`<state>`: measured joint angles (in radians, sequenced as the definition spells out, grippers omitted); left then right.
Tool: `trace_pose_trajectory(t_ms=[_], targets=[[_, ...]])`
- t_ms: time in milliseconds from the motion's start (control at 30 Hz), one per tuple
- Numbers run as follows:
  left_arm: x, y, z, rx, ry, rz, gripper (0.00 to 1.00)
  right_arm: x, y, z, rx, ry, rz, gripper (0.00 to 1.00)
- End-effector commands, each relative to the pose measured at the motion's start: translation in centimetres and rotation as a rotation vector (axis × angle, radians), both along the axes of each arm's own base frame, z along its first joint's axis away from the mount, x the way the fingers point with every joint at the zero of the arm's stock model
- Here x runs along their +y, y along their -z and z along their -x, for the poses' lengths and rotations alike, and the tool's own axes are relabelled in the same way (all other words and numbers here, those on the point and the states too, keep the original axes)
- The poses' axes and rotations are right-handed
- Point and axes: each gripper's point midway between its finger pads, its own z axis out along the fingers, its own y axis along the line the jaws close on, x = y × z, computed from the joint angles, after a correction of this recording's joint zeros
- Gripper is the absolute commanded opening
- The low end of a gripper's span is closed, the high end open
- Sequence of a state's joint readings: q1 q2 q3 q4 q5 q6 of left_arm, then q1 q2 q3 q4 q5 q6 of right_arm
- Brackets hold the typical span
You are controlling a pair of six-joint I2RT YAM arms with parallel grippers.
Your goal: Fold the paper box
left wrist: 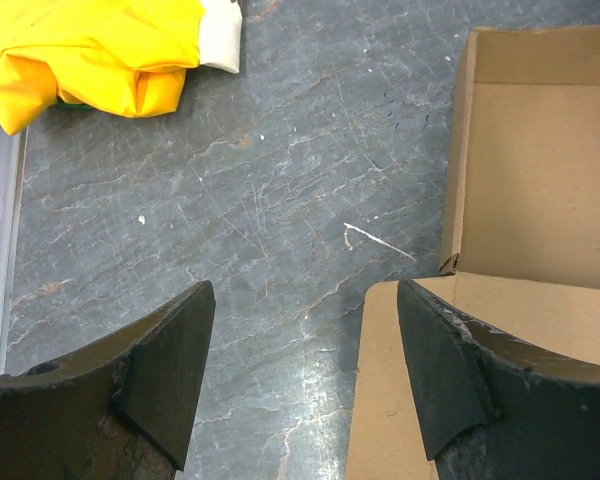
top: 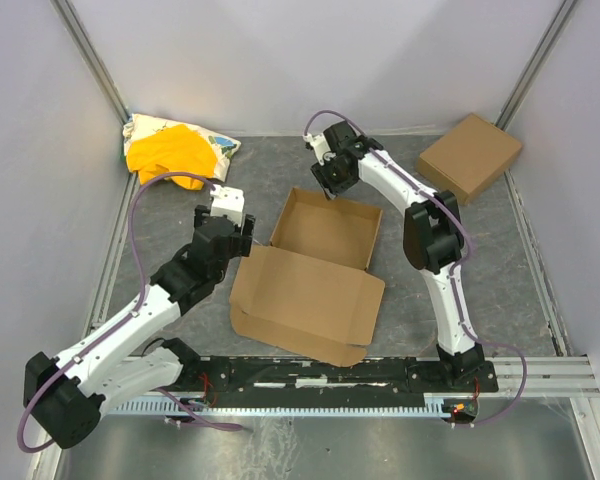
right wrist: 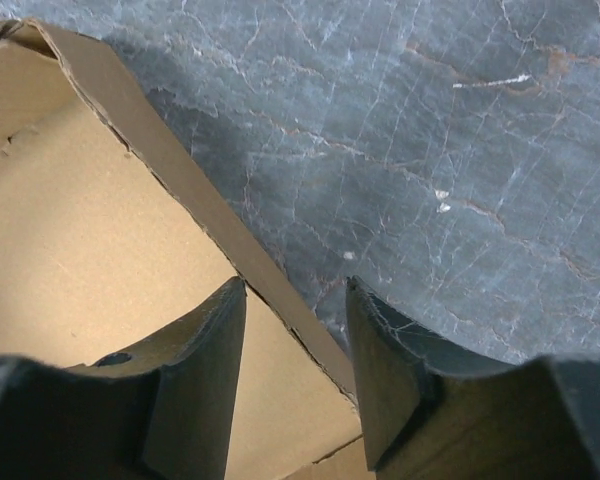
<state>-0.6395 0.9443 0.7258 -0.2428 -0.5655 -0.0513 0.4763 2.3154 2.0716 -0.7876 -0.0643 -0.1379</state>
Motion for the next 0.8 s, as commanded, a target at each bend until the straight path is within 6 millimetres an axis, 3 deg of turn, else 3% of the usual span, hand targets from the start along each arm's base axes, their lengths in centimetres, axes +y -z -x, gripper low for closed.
trace_pose_trajectory(t_ms=[0, 367, 600, 767], targets=[[0.0, -2.2, -0.6, -0.083, 0.001, 0.029, 0.8, 1.3, -1.1, -1.1, -0.022, 0.031, -0.042, 0.51], [-0.3, -2.1, -0.6, -0.077, 0.01, 0.035, 0.8, 2.0, 0.1, -0.9, 0.021, 0.088, -0.06, 0.43], [-0.3, -2.0, -0.6, -0.074, 0.013, 0.041, 0.8, 0.2, 0.2, -0.6, 0.073, 0.325, -0.051, 0.27], [-0.5, -2.2, -0.5, -0.075, 0.018, 0.052, 0.8, -3.0, 0.5, 1.4, 0.208, 0.612, -0.101, 0.2]])
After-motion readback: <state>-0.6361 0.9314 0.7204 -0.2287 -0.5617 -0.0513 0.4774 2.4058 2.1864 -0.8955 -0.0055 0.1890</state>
